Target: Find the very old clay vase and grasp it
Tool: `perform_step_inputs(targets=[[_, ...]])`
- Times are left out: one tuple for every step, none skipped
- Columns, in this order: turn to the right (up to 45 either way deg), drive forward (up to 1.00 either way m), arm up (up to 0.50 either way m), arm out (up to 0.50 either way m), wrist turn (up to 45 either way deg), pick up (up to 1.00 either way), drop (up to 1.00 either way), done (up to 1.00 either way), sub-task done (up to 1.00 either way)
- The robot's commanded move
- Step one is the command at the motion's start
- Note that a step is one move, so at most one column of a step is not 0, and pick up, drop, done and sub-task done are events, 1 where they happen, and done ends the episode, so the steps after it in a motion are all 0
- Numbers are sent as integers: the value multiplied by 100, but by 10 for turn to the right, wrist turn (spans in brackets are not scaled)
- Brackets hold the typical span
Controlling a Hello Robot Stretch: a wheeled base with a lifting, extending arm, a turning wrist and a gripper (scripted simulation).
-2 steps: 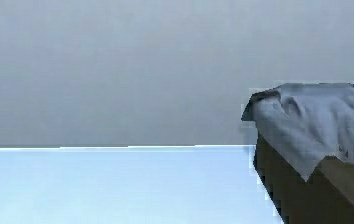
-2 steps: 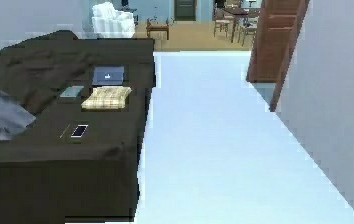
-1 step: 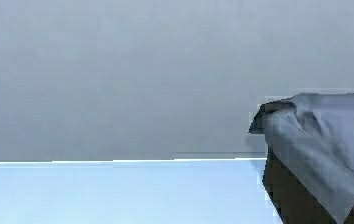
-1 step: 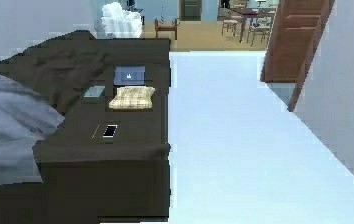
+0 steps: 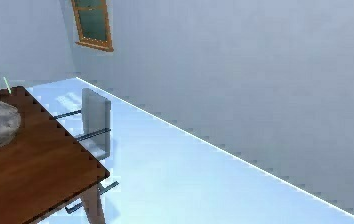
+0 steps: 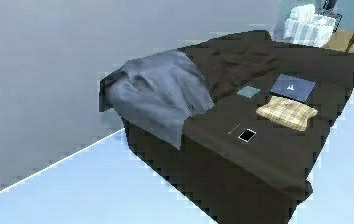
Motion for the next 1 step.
perform_step_inputs(targets=[[-30, 0, 0, 0, 0, 0, 0, 0, 0]])
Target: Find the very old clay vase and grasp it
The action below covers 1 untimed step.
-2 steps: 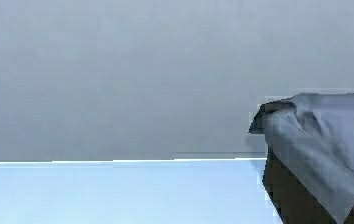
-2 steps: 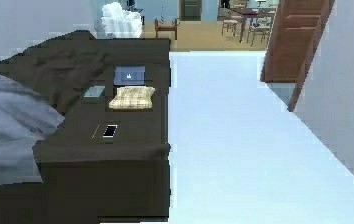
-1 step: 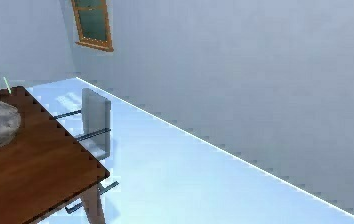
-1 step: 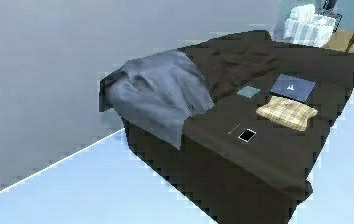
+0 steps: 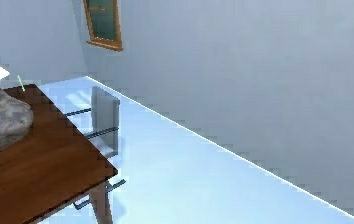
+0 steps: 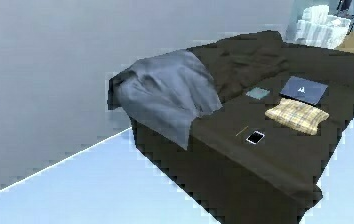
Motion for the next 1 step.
perform_step_inputs(targets=[[450, 0, 0, 0, 0, 0, 0, 0, 0]])
